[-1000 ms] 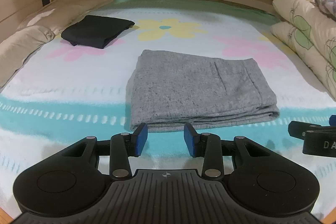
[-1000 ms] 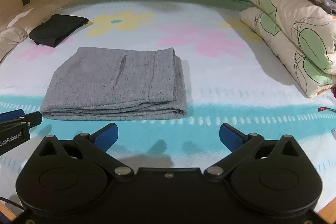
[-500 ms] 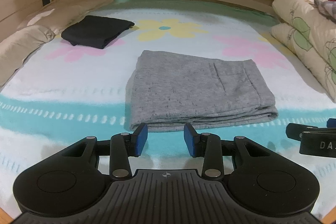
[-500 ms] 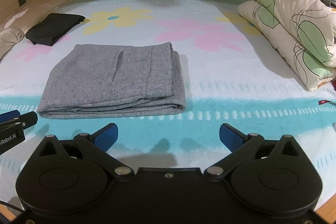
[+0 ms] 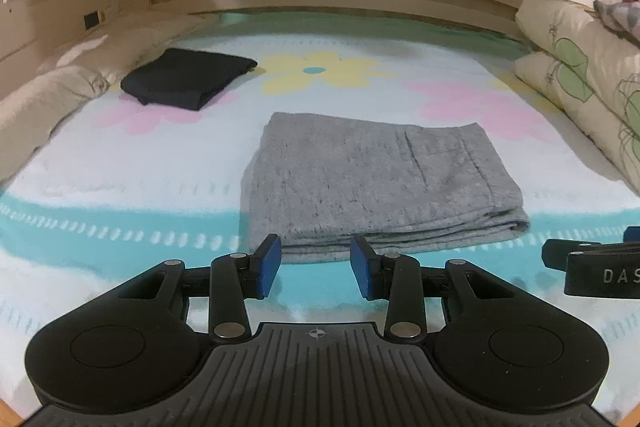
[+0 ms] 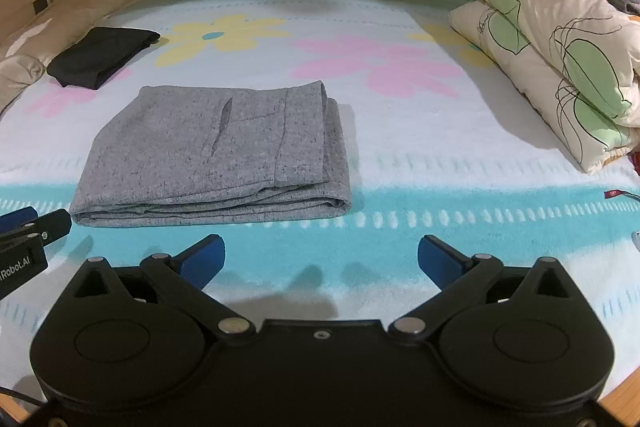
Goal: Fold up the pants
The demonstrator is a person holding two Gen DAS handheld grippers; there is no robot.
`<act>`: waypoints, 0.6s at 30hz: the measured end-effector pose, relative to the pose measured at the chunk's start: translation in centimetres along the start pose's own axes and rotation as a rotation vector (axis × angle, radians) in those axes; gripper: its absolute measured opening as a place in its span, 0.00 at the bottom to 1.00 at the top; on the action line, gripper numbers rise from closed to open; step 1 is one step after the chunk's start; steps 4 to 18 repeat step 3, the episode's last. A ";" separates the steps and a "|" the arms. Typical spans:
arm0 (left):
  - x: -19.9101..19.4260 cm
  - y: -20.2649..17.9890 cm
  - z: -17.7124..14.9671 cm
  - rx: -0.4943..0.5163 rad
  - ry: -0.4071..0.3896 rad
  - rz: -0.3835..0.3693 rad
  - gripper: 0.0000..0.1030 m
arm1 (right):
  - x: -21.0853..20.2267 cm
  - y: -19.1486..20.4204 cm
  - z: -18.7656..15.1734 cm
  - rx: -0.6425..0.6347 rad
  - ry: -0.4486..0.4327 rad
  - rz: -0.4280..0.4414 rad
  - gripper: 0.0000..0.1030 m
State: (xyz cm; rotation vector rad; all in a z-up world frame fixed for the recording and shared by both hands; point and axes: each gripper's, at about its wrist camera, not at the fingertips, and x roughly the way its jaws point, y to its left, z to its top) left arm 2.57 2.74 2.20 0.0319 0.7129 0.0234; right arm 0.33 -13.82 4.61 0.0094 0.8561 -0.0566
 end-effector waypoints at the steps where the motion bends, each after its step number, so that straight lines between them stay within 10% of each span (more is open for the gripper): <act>1: 0.0 0.0 0.0 0.003 0.000 -0.005 0.36 | 0.0 0.0 0.0 -0.001 0.001 0.000 0.99; 18: 0.0 -0.1 0.0 0.005 0.004 -0.008 0.36 | 0.1 0.0 0.0 0.000 0.003 0.000 0.99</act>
